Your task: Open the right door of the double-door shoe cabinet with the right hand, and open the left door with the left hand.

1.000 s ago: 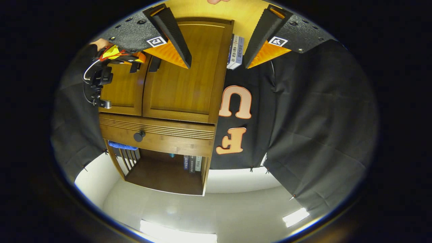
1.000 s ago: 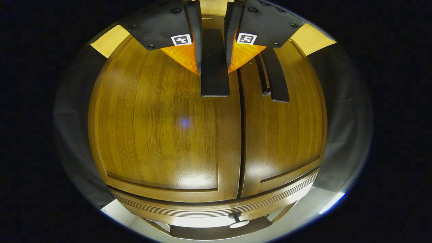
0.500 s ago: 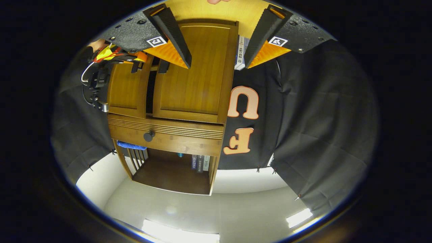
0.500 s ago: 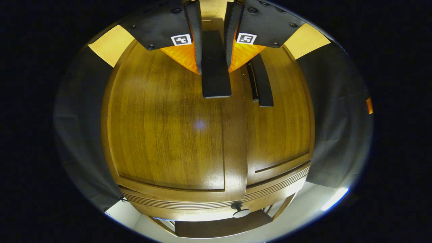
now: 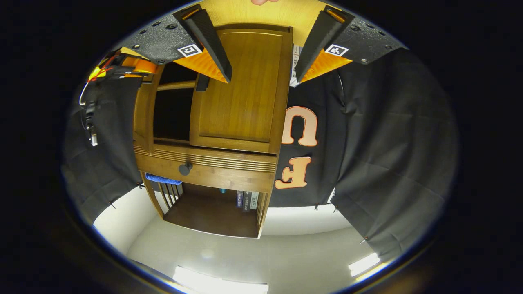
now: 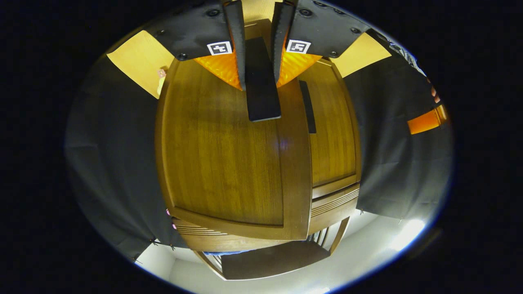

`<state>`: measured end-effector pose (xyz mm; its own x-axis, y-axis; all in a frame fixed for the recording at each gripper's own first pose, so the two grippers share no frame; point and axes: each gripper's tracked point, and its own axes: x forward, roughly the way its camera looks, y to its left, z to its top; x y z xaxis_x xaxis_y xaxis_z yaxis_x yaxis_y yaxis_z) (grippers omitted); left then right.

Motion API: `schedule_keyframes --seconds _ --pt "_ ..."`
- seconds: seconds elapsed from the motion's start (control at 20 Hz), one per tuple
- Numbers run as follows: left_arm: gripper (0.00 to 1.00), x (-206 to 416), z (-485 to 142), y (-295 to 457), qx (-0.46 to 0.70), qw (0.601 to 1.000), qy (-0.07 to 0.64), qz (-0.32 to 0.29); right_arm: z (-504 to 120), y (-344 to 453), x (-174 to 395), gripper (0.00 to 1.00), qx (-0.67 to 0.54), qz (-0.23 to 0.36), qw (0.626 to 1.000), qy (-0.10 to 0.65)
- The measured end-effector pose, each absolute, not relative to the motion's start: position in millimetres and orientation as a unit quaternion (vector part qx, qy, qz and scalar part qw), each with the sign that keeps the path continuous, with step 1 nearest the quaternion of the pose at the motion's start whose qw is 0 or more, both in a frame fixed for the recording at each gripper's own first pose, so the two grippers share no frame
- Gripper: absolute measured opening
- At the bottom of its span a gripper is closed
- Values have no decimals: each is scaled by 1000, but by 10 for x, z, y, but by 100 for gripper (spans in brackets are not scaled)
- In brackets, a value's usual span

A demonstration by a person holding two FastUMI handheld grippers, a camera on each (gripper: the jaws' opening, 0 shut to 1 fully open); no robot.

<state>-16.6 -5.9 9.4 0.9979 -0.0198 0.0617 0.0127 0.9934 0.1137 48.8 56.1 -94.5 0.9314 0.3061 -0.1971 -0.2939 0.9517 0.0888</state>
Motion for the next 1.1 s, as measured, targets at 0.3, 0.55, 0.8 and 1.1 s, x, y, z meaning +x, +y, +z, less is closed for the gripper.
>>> schedule_keyframes --seconds 0.3,0.55,0.8,1.1 --pt "94 -127 88 -84 49 998 -36 -7 -859 255 227 34 17 149 983 110" --pt "94 -86 49 -95 47 998 -33 -9 -817 66 96 39 21 141 984 110" --pt "94 -30 20 -120 44 998 -31 -14 -863 -137 24 39 21 136 985 108" --pt "94 36 -67 -162 42 999 -24 -25 -932 -401 -126 39 14 119 985 124"
